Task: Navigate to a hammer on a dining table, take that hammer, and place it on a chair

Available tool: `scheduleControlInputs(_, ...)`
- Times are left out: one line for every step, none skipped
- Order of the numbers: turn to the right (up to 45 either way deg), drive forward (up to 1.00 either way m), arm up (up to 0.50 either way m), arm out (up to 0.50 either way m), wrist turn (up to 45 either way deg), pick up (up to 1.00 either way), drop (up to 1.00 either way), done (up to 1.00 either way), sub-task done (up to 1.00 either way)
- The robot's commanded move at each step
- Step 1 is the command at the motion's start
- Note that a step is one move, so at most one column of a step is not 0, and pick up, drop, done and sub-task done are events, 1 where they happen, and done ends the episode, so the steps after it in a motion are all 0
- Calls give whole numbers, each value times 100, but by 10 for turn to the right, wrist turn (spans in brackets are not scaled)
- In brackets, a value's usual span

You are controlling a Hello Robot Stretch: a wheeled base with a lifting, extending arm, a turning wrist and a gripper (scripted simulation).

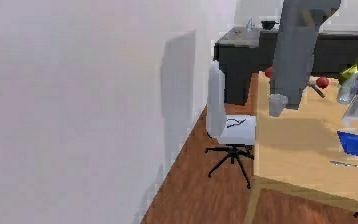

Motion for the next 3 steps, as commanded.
scheduleControlInputs(450, 0, 0, 0, 0, 0, 0, 0, 0)
scheduleControlInputs(450, 0, 0, 0, 0, 0, 0, 0, 0)
scheduleControlInputs(90, 0, 0, 0, 0, 0, 0, 0, 0)
